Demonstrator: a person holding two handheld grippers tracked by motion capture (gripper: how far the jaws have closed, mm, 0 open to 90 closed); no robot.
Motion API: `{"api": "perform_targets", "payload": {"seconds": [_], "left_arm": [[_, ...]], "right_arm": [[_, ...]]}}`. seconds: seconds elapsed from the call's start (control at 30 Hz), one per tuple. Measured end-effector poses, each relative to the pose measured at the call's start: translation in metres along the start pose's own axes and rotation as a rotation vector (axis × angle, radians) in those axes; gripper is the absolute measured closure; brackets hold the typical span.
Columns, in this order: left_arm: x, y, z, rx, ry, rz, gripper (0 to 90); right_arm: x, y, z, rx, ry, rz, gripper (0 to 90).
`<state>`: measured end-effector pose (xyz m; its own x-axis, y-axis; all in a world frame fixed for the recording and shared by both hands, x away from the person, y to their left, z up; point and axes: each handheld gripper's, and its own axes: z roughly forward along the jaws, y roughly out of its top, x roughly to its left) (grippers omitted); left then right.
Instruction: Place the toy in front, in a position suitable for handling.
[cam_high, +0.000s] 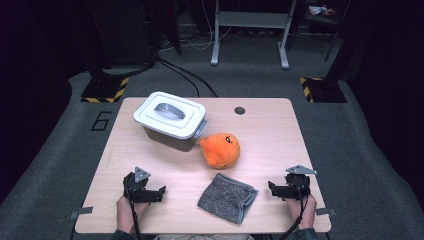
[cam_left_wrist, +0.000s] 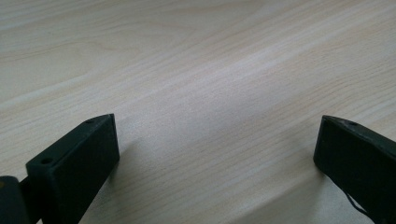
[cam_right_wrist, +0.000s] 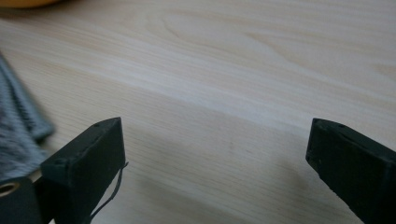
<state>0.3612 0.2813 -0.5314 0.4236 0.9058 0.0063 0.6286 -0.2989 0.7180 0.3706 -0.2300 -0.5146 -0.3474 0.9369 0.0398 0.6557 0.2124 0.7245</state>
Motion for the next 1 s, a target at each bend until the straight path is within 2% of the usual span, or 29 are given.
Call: {"api": "perform_targets", "payload": {"seconds": [0.07, 0.13, 0.33, 0.47, 0.6, 0.77, 0.8, 0.87, 1.0], "left_arm": [[0.001, 0.000, -0.001, 0.011, -0.002, 0.009, 0.1], [0.000, 0.000, 0.000, 0.002, 0.002, 0.008, 0.1], [0.000, 0.000, 0.000, 0.004, 0.002, 0.007, 0.1], [0.000, 0.000, 0.000, 0.004, 0.002, 0.007, 0.1], [0.000, 0.000, 0.000, 0.002, 0.003, 0.008, 0.1], [0.000, 0.000, 0.000, 0.004, 0.002, 0.007, 0.1], [0.000, 0.000, 0.000, 0.004, 0.002, 0.007, 0.1], [0.000, 0.000, 0.000, 0.004, 0.002, 0.007, 0.1], [0.000, 0.000, 0.000, 0.002, 0.003, 0.008, 0.1]], "right_arm": [[0.008, 0.005, -0.005, -0.011, 0.014, -0.021, 5.3], [0.019, 0.011, -0.011, -0.016, 0.023, -0.050, 6.0], [0.049, 0.024, -0.018, -0.031, 0.100, -0.114, 6.1], [0.068, 0.028, -0.020, -0.029, 0.134, -0.154, 6.0], [0.086, 0.030, -0.020, -0.033, 0.170, -0.196, 6.0], [0.106, 0.030, -0.015, -0.012, 0.223, -0.247, 6.3], [0.106, 0.030, -0.015, -0.012, 0.223, -0.247, 6.3], [0.117, 0.028, -0.012, 0.000, 0.247, -0.276, 7.3], [0.127, 0.027, -0.010, 0.003, 0.265, -0.290, 8.6]]}}
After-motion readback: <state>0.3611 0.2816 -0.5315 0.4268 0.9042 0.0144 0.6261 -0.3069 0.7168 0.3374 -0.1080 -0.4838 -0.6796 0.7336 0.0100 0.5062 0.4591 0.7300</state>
